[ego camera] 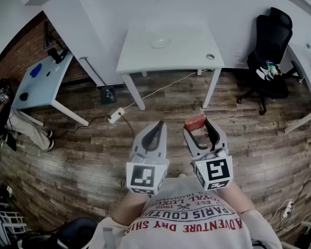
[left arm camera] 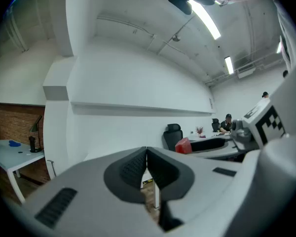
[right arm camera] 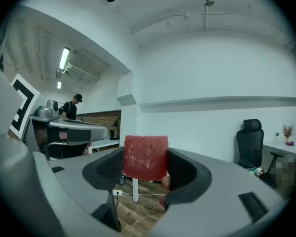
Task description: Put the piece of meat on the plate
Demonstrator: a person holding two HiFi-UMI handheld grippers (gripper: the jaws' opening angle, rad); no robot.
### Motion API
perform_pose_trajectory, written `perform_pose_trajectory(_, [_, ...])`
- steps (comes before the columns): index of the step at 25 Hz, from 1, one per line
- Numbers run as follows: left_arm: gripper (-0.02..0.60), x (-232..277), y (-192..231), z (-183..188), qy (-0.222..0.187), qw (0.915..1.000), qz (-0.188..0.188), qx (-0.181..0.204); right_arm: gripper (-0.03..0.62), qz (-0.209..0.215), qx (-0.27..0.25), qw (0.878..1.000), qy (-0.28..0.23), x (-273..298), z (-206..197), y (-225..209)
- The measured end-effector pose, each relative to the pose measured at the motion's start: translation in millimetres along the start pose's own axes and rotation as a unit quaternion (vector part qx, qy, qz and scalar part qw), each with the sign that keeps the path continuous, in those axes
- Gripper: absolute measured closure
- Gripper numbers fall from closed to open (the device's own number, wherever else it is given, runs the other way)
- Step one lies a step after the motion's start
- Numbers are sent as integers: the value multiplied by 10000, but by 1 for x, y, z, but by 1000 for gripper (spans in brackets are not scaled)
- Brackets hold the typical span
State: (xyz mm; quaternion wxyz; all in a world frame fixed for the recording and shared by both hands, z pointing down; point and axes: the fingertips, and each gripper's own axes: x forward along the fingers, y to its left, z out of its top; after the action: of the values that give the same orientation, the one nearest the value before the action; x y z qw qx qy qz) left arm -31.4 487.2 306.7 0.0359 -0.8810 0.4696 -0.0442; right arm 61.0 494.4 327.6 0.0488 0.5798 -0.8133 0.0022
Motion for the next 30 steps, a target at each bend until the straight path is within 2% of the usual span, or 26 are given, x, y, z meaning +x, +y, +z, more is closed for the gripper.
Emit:
perform_pose_trajectory(11, [574,16,14,-7,130,9999,35,30,316,48,31,10000,42,19,-3,-5])
perform_pose_trajectory(15, [574,27,16,-12,148,9998,86,-54,316,68,197,9997,109,22,-9,-14])
perform_pose_trajectory(21, [574,42,18,-20,212,9994,163,-239,318,331,167,9992,173,31,-11,-22])
perform_pose_trajectory(30, [574,67,36,-38,496,9979,238,-349,318,329,449,9979,337,62,-23,-45])
